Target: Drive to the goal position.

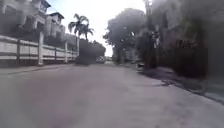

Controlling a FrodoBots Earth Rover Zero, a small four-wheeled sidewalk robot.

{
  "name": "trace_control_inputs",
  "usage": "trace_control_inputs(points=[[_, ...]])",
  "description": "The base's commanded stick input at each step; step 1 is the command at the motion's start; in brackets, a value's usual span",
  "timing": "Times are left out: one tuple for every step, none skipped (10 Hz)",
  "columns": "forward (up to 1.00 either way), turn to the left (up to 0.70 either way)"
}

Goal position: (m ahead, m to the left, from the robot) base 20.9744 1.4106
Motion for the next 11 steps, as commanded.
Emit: trace_control_inputs(points=[[1.00,0.00],[1.00,0.00],[1.00,0.00],[1.00,0.00],[1.00,0.00],[1.00,0.00],[1.00,0.00],[1.00,0.00],[1.00,0.00],[1.00,0.00],[1.00,0.00]])
